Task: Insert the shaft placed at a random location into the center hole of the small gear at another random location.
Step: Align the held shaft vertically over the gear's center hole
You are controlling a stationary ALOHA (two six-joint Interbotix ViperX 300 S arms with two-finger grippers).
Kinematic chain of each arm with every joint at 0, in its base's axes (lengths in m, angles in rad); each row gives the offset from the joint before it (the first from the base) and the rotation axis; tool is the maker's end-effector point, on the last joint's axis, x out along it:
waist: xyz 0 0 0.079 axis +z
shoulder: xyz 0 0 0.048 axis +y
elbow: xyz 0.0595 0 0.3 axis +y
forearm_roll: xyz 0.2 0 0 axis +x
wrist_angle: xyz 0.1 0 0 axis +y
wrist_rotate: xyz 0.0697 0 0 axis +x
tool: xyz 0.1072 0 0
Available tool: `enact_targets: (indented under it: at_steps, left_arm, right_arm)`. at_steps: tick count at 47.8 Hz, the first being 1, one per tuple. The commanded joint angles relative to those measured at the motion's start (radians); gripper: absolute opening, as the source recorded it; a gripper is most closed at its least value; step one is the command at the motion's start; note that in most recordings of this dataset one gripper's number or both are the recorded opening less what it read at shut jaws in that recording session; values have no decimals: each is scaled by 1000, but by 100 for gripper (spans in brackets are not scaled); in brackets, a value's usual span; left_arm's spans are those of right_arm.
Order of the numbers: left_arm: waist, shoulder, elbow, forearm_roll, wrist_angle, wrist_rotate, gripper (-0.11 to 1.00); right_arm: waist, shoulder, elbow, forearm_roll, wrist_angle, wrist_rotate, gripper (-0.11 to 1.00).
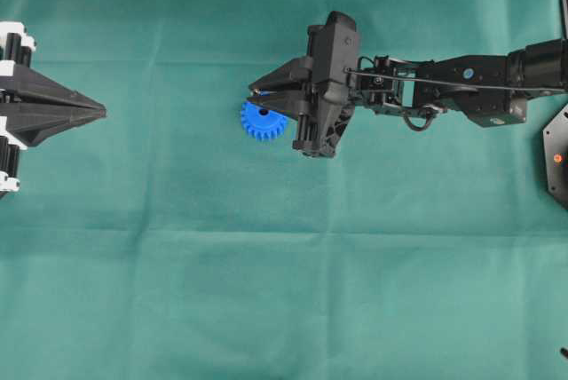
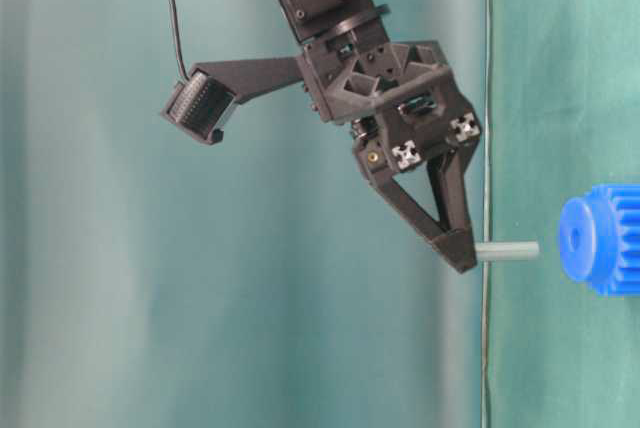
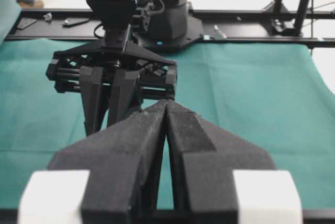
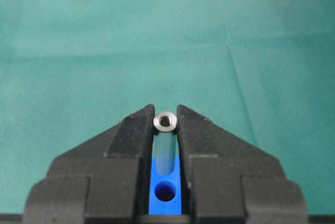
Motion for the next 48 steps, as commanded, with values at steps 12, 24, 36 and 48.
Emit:
enact_targets:
  at_steps: [12, 24, 36, 48]
  left_arm:
    - [0, 8, -25, 3, -5, -2, 0]
    - [0, 8, -25, 3, -5, -2, 0]
    - [0, 8, -25, 3, -5, -2, 0]
    - [0, 8, -25, 3, -5, -2, 0]
  right_arm:
    - [-8, 3, -12, 2, 0, -17, 14]
    - [-8, 40, -11, 11, -6, -17, 14]
    - [-8, 60, -11, 12, -8, -17, 14]
    - [-9, 35, -9, 12, -5, -17, 14]
